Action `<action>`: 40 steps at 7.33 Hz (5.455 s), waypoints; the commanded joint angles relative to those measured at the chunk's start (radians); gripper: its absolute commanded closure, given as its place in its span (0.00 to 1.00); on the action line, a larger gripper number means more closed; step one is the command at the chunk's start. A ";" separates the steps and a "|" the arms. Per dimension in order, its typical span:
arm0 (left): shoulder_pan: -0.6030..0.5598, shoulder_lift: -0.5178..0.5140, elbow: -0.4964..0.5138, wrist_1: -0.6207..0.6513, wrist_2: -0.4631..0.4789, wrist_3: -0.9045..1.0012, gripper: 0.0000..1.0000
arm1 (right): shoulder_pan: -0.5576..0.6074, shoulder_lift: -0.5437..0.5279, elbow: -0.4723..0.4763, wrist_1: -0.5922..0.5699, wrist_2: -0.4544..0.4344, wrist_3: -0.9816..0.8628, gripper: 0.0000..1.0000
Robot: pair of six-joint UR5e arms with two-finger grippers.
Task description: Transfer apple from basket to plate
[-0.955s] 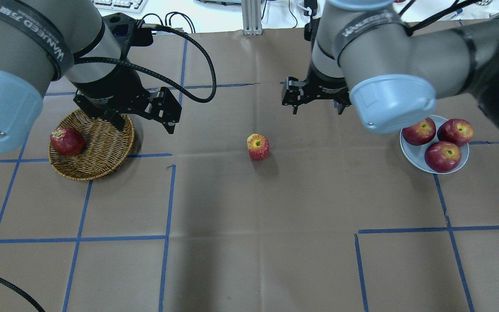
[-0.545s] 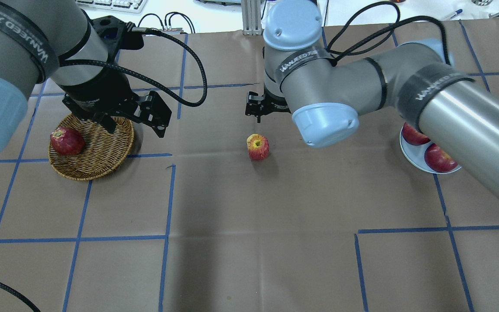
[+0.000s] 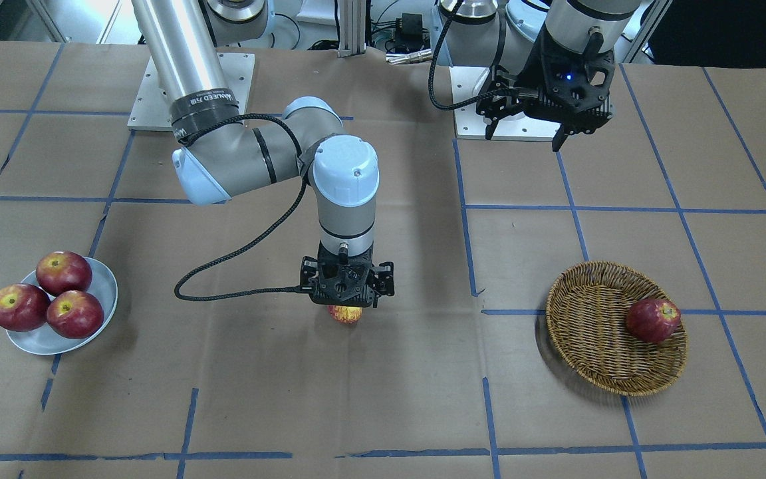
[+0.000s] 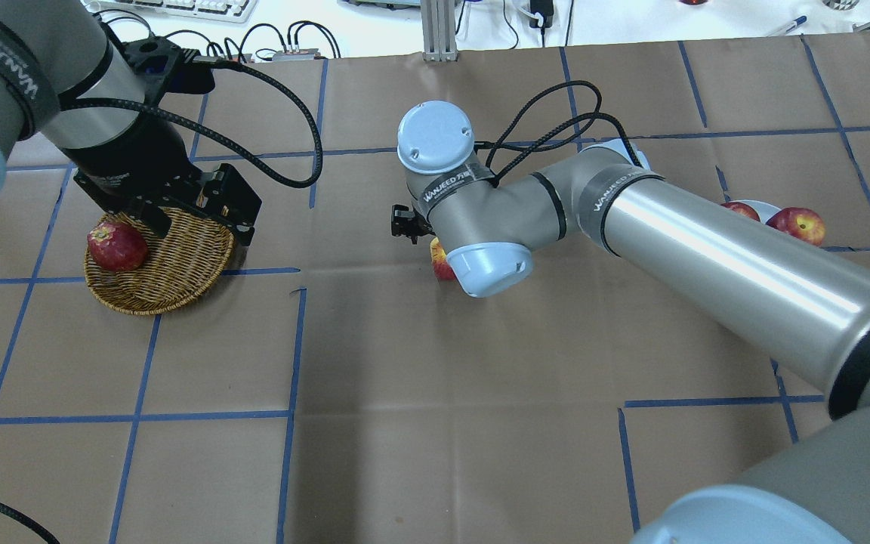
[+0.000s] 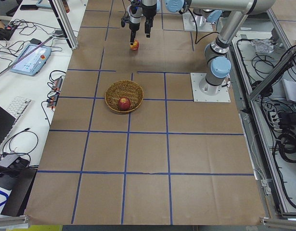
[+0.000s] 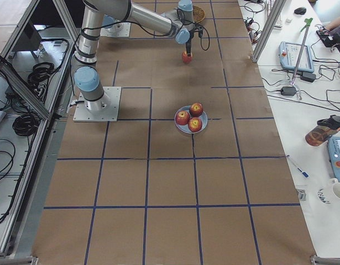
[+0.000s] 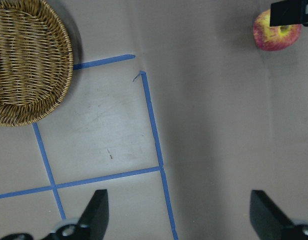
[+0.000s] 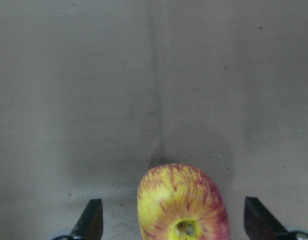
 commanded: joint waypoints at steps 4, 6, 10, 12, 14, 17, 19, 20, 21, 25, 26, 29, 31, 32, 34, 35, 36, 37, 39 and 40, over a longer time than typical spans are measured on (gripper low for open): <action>-0.015 -0.006 0.002 -0.002 0.001 0.003 0.01 | -0.005 0.035 0.077 -0.124 0.006 -0.002 0.29; -0.020 -0.001 0.000 -0.004 0.001 0.003 0.01 | -0.016 0.023 0.071 -0.124 0.006 -0.009 0.34; -0.020 0.005 -0.011 -0.004 0.000 0.001 0.01 | -0.130 -0.147 0.034 0.094 0.002 -0.122 0.33; -0.020 0.005 -0.015 -0.002 -0.002 0.001 0.01 | -0.293 -0.282 0.106 0.186 0.006 -0.350 0.33; -0.020 0.005 -0.020 -0.002 -0.003 0.001 0.01 | -0.486 -0.374 0.210 0.184 0.005 -0.600 0.33; -0.020 0.005 -0.021 -0.002 -0.003 0.001 0.01 | -0.729 -0.387 0.232 0.187 0.012 -0.886 0.33; -0.020 0.005 -0.023 -0.002 -0.003 0.001 0.01 | -0.838 -0.364 0.231 0.184 0.014 -1.055 0.34; -0.020 0.005 -0.023 -0.002 -0.005 0.001 0.01 | -0.873 -0.338 0.231 0.174 0.031 -1.118 0.34; -0.020 0.005 -0.023 -0.002 -0.005 0.001 0.01 | -0.895 -0.307 0.231 0.172 0.051 -1.122 0.33; -0.020 0.005 -0.023 -0.002 -0.005 0.001 0.01 | -0.889 -0.244 0.231 0.119 0.058 -1.114 0.33; -0.020 0.005 -0.023 -0.002 -0.005 0.001 0.01 | -0.884 -0.252 0.231 0.120 0.061 -1.105 0.33; -0.020 0.006 -0.023 -0.004 -0.005 0.003 0.01 | -0.884 -0.247 0.226 0.118 0.075 -1.103 0.00; -0.020 0.005 -0.023 -0.004 -0.005 0.003 0.01 | -0.884 -0.258 0.212 0.117 0.078 -1.100 0.00; -0.020 0.005 -0.023 -0.004 -0.005 0.003 0.01 | -0.866 -0.264 0.189 0.118 0.115 -1.089 0.00; -0.018 0.008 -0.034 -0.002 -0.006 0.003 0.01 | -0.761 -0.316 0.108 0.170 0.118 -1.060 0.00; -0.018 0.014 -0.044 -0.001 -0.008 0.005 0.01 | -0.704 -0.365 0.085 0.240 0.111 -1.003 0.00; -0.015 0.020 -0.045 -0.001 -0.006 0.005 0.01 | -0.650 -0.414 0.079 0.296 0.082 -0.905 0.00; -0.015 0.022 -0.045 -0.001 -0.005 0.005 0.01 | -0.577 -0.460 0.077 0.369 0.075 -0.817 0.00; -0.018 0.038 -0.048 -0.014 -0.005 0.005 0.01 | -0.445 -0.517 0.044 0.503 0.049 -0.598 0.00; -0.018 0.037 -0.052 -0.013 -0.005 0.005 0.01 | -0.404 -0.518 -0.017 0.596 0.040 -0.551 0.00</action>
